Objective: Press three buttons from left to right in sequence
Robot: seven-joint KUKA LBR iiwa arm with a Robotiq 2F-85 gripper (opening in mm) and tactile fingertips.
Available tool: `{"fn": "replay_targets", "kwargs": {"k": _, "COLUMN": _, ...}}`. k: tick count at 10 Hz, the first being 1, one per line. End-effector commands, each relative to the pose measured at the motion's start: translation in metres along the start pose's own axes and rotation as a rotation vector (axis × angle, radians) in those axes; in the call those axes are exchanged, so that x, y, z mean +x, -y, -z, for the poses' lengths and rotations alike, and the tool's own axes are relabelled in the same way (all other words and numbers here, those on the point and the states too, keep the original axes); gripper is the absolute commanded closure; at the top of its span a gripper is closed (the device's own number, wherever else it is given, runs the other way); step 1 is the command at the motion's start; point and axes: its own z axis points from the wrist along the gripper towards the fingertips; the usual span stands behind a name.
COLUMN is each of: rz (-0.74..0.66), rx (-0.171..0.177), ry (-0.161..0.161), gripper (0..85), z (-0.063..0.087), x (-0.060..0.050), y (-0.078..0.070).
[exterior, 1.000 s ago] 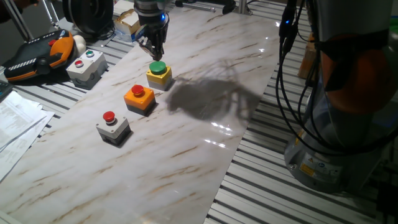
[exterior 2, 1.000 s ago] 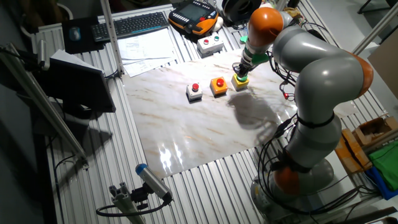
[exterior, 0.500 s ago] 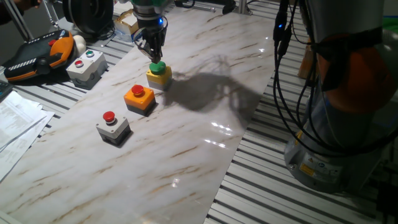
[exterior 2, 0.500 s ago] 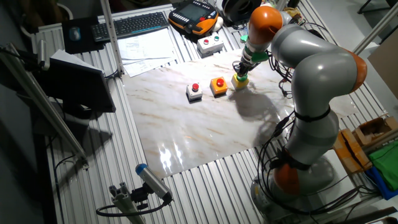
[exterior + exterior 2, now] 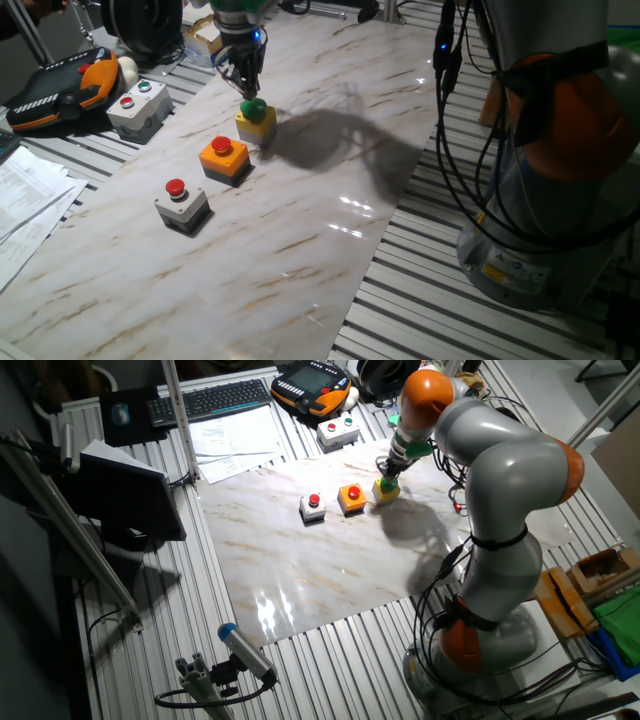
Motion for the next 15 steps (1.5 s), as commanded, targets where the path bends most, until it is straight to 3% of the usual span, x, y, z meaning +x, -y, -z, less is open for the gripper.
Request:
{"fn": "replay_targets", "kwargs": {"k": 1, "rz": -0.006, "rx": 0.001, "ry": -0.003, "gripper": 84.3, "z": -0.002, "x": -0.001, "y": 0.000}}
{"fn": "replay_targets", "kwargs": {"k": 10, "rz": -0.015, "rx": -0.014, "ry": -0.006, "gripper": 84.3, "z": -0.025, "x": -0.002, "y": 0.009}}
{"fn": "replay_targets", "kwargs": {"k": 15, "rz": -0.017, "rx": -0.022, "ry": -0.006, "gripper": 84.3, "z": -0.030, "x": -0.003, "y": 0.013}}
